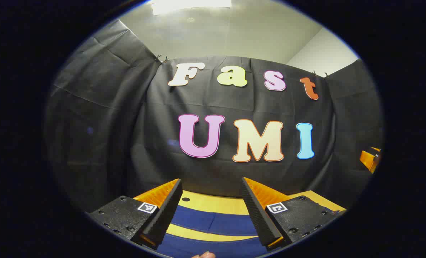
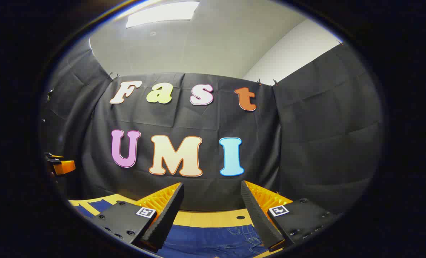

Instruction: Grasp the waist and the cuffs of the jeans and fold them to make the two legs overlap; first hold the waist and fold one-third of the jeans toward the cuffs, then hold the cuffs and fold the remaining one-third in the same direction to finish folding.

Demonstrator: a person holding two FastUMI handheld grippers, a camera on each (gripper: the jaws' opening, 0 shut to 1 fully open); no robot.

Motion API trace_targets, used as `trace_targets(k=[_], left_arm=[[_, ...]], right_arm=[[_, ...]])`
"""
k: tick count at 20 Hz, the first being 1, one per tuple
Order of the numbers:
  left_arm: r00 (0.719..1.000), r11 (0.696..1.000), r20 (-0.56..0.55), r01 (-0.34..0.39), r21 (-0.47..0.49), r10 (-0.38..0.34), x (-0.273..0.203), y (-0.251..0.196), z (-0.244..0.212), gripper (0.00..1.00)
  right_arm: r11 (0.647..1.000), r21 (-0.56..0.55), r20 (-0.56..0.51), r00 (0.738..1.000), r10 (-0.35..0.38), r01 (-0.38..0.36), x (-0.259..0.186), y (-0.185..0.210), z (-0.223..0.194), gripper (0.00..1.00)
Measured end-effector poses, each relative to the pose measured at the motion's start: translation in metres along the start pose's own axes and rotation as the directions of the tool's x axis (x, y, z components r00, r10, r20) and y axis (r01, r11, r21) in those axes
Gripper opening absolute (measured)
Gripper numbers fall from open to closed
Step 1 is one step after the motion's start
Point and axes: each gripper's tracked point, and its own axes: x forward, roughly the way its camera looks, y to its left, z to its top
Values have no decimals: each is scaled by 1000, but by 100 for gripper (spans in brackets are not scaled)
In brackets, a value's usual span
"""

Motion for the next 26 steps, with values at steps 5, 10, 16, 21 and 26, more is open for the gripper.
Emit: trace_targets(k=[5,10,16,21,26], left_arm=[[1000,1000,8,-25,14,25,-1,7,0,93],[999,999,-9,-51,14,51,-2,19,-7,93],[999,998,-32,-22,53,24,-7,22,-21,93],[988,975,-137,98,202,-71,-22,38,-65,98],[947,878,-303,231,420,-105,-45,77,-116,100]], right_arm=[[1000,11,-10,1000,26,-25,6,5,-4,98],[999,20,-22,999,40,-39,9,9,-6,96],[998,36,-33,998,47,-46,9,14,-10,96],[998,54,-56,998,34,-31,1,19,-29,98],[997,83,-95,995,11,-3,-9,27,-55,100]])
